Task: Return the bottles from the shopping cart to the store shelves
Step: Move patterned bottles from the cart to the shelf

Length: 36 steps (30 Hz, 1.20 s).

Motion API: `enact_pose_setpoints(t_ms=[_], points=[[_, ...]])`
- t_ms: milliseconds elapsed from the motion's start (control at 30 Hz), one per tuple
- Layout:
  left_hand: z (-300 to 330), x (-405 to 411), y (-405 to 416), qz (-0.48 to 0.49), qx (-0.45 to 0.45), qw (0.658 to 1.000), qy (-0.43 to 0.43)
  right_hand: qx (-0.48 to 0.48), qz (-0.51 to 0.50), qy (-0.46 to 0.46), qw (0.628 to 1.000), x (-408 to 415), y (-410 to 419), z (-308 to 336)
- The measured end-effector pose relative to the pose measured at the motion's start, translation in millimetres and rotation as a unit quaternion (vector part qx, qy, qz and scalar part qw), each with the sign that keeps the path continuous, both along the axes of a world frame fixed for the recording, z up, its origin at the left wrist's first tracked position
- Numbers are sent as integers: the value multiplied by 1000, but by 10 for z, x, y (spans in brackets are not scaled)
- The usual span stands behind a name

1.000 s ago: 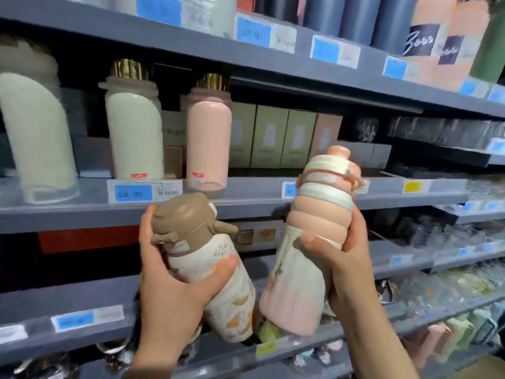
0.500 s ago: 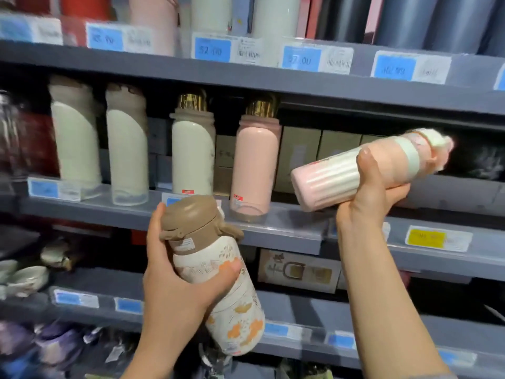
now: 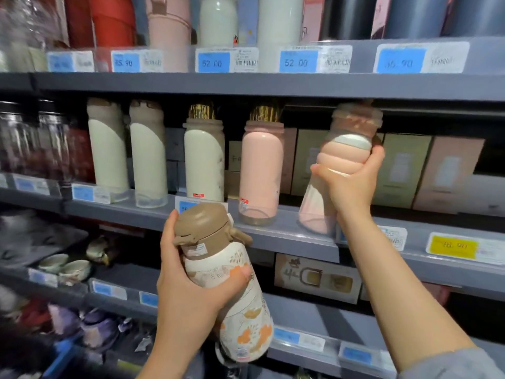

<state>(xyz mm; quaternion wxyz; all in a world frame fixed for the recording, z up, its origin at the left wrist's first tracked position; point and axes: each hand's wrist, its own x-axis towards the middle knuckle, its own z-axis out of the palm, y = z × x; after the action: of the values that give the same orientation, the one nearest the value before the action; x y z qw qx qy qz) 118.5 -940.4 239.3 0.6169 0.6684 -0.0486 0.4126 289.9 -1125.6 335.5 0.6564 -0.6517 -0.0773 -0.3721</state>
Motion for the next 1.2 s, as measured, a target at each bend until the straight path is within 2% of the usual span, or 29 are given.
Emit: enact_pose_setpoints(t_ms=[133, 300, 500, 867, 933, 1000, 1067, 1100, 1200], points=[[-23, 21, 17, -6, 1, 1000, 1, -93, 25, 10, 995, 11, -19, 59], [-62, 60, 81, -6, 7, 1000, 3, -153, 45, 21, 987, 37, -199, 112], [-77, 138, 29, -16, 24, 999, 15, -140, 43, 45, 988, 56, -401, 104], [-60, 241, -121, -65, 33, 997, 23, -182, 7, 46, 982, 32, -416, 49], [-22, 226, -148, -79, 40, 996, 22, -184, -23, 32, 982, -102, -424, 31], [39, 219, -181, -90, 53, 994, 20, -164, -57, -27, 984, -402, -436, -40], [125, 227, -237, -109, 58, 992, 18, -153, -25, -91, 984, -799, -445, -229], [176, 236, -279, -125, 59, 990, 16, -166, 17, -89, 982, -1013, -442, -351], [302, 299, -490, -178, 60, 982, 12, -261, 171, 48, 949, -1514, -311, -639]])
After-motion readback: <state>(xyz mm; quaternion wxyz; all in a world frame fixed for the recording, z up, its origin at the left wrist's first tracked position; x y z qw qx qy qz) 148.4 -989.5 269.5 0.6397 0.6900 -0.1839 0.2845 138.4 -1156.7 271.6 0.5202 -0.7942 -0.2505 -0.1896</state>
